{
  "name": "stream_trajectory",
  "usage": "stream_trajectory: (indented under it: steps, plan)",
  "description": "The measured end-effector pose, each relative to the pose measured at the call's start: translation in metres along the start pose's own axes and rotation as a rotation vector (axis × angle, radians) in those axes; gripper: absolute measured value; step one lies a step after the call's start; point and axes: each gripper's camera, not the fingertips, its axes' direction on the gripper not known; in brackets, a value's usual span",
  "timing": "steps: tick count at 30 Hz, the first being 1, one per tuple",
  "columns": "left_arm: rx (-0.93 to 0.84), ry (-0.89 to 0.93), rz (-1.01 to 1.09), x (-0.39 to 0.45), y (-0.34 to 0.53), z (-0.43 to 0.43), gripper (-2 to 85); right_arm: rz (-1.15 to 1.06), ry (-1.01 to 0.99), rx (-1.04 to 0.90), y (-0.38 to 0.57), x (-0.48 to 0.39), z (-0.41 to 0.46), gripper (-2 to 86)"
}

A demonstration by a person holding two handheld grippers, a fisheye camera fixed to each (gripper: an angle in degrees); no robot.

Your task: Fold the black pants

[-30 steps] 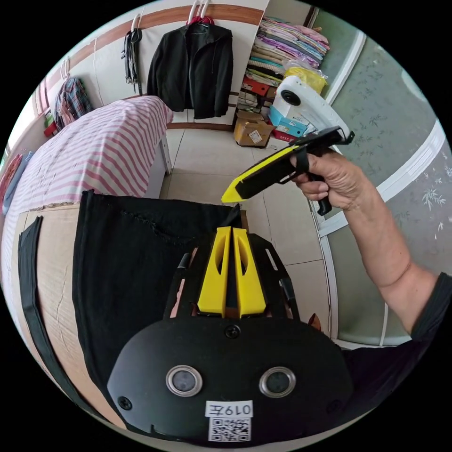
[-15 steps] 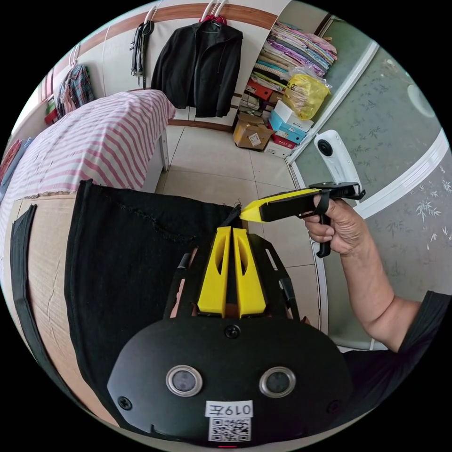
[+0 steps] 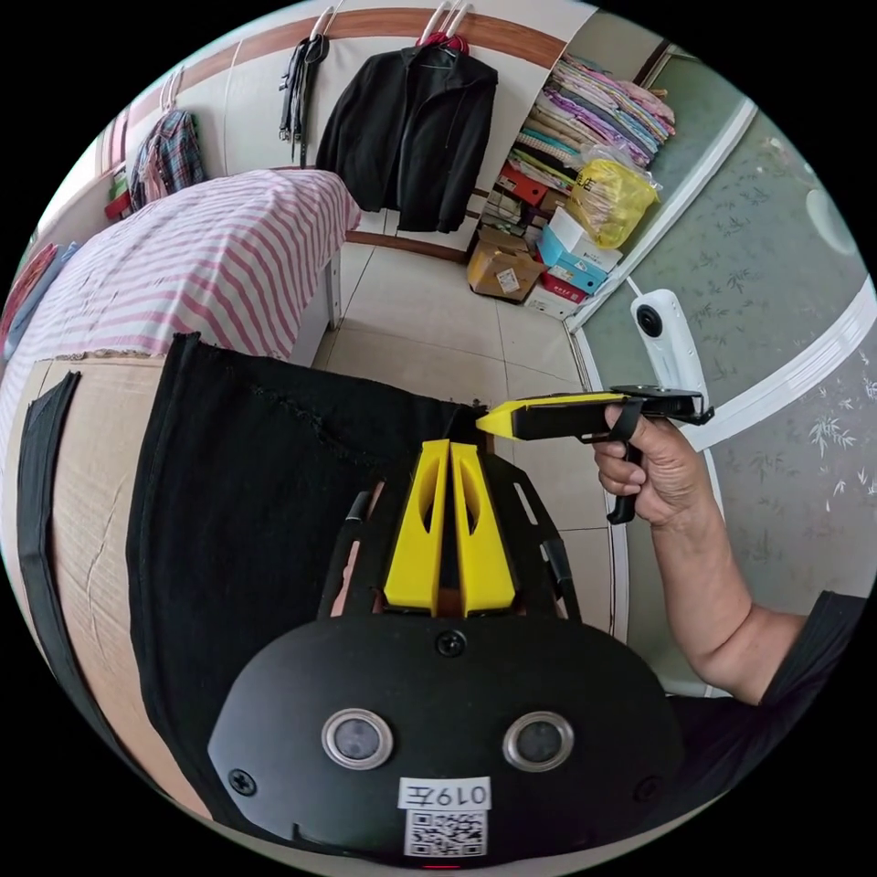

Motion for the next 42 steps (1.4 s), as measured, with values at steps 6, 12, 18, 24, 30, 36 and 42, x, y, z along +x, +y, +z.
stream_trajectory:
  steps: [6,12,18,24,30,36,42]
  plan:
    - [0.003,-0.025,0.016,0.000,0.001,-0.004,0.6,-0.097,0.135,0.013,0.011,-0.018,0.002,3.5]
    - [0.002,-0.055,0.030,0.000,0.003,-0.009,0.7,-0.150,0.268,-0.038,0.010,-0.022,0.022,10.4]
    - [0.007,-0.103,0.047,0.003,0.006,-0.015,0.7,-0.091,0.160,0.006,0.018,0.012,0.023,9.2]
    - [-0.017,-0.059,0.060,0.002,0.014,-0.025,0.6,0.055,-0.126,0.092,0.043,0.074,0.017,7.0]
    - [-0.025,-0.029,0.033,-0.007,0.021,-0.031,0.6,0.102,-0.186,0.104,0.058,0.099,0.025,7.6]
    - [-0.015,-0.038,0.025,-0.009,0.024,-0.039,0.6,-0.045,-0.047,0.017,0.062,0.078,0.038,13.6]
    - [-0.004,-0.035,0.017,-0.012,0.028,-0.048,0.6,-0.027,-0.048,0.021,0.072,0.081,0.054,12.2]
